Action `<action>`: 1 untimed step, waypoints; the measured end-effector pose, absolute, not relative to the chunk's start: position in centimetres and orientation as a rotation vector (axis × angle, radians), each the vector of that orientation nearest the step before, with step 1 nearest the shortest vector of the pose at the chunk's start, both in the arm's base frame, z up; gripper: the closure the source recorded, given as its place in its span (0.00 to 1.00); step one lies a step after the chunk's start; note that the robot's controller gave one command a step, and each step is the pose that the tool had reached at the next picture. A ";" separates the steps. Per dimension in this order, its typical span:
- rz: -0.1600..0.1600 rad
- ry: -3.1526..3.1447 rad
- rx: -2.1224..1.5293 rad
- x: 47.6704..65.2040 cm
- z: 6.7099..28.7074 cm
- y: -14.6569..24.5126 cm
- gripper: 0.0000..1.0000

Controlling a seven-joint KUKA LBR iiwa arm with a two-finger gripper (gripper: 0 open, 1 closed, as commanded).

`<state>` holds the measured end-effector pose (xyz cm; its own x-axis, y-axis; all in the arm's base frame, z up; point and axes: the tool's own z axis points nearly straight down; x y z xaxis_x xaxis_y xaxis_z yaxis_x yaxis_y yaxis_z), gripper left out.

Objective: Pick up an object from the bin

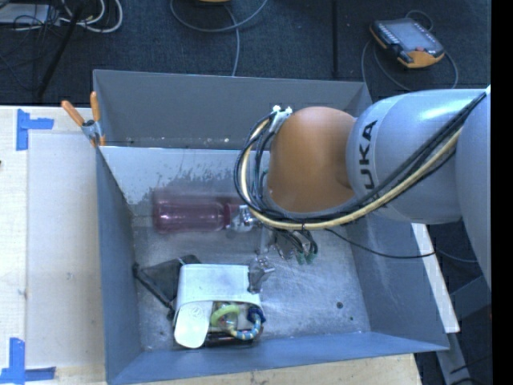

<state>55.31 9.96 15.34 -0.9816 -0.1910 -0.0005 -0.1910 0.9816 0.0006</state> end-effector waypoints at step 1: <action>0.001 3.127 -0.301 55.3 15.3 10.0 0.00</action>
Offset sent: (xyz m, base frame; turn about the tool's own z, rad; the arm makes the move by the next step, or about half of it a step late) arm -0.0496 0.0371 -0.0834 -0.2985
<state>55.31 9.95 15.34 -0.9816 -0.1908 -0.0004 -0.1908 0.9816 0.0007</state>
